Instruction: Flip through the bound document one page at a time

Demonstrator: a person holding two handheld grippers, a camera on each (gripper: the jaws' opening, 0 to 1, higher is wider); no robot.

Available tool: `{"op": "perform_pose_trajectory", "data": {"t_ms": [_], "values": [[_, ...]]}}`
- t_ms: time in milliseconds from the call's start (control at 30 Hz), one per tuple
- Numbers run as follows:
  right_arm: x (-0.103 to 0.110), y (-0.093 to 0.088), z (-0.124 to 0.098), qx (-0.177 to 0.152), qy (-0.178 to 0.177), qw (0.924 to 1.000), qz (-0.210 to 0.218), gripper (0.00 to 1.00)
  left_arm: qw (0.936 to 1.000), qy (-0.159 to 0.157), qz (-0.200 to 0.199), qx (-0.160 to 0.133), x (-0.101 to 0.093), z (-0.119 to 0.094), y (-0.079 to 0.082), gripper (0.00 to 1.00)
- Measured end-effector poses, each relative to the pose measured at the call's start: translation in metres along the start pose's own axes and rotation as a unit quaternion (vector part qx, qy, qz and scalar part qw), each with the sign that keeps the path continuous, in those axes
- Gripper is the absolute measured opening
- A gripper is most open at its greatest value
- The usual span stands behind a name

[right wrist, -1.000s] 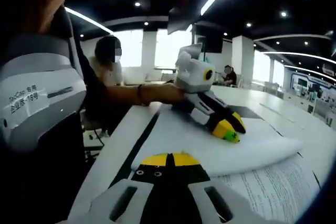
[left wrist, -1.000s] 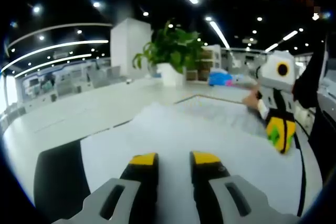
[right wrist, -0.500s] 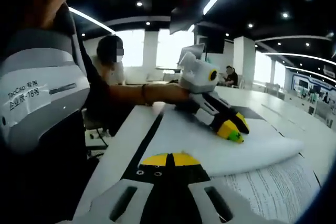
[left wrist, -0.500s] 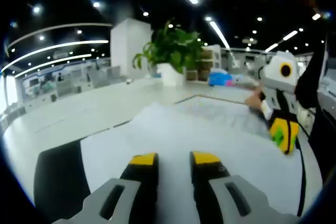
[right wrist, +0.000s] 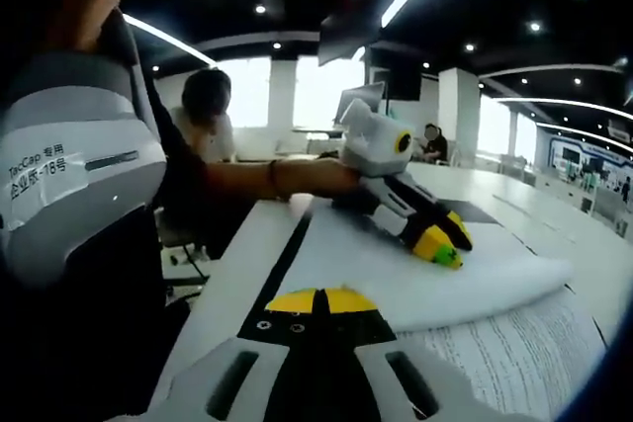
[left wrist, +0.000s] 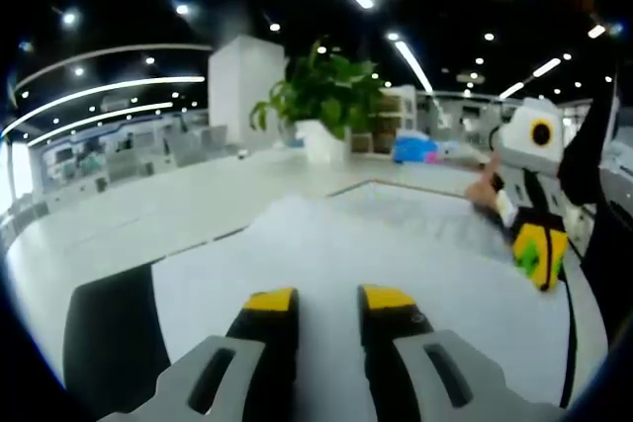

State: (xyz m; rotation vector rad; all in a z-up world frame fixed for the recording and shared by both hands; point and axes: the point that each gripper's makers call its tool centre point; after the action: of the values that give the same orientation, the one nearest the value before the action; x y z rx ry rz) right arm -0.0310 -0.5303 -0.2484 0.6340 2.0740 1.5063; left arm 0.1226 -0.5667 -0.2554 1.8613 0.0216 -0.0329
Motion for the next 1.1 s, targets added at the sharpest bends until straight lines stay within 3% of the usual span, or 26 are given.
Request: {"op": "perform_pose_trajectory", "data": {"t_ms": [300,433,500,733,1100], "values": [[0.007,0.017,-0.008,-0.022,0.018,0.9995,0.016,0.05,1.0000,0.001,-0.003,-0.001,0.000,0.000,0.000,0.25],[-0.004,0.029,-0.018,-0.040,0.009,0.9984,0.039,0.18,1.0000,0.001,-0.003,-0.001,0.000,0.000,0.000,0.25],[-0.012,0.031,-0.024,-0.042,-0.001,0.9984,0.038,0.19,1.0000,0.001,-0.003,-0.001,0.000,0.000,0.000,0.25],[-0.034,0.028,-0.036,-0.037,-0.034,0.9985,0.022,0.26,1.0000,0.001,-0.003,-0.001,0.000,0.000,0.000,0.25],[-0.050,0.018,-0.050,-0.034,-0.039,0.9982,0.030,0.39,1.0000,0.001,-0.004,-0.003,0.000,0.000,0.001,0.25]]}}
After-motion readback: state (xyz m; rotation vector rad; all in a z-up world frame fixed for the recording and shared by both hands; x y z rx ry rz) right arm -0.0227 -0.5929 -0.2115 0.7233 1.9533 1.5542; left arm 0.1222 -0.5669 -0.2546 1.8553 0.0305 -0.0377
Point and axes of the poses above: the point that each gripper's makers call its tool centre point, and the gripper's own axes: z roughly forward along the fingers, x roughly to its left, y roughly out of its top, and after that the axes turned 11 degrees about -y, right-handed
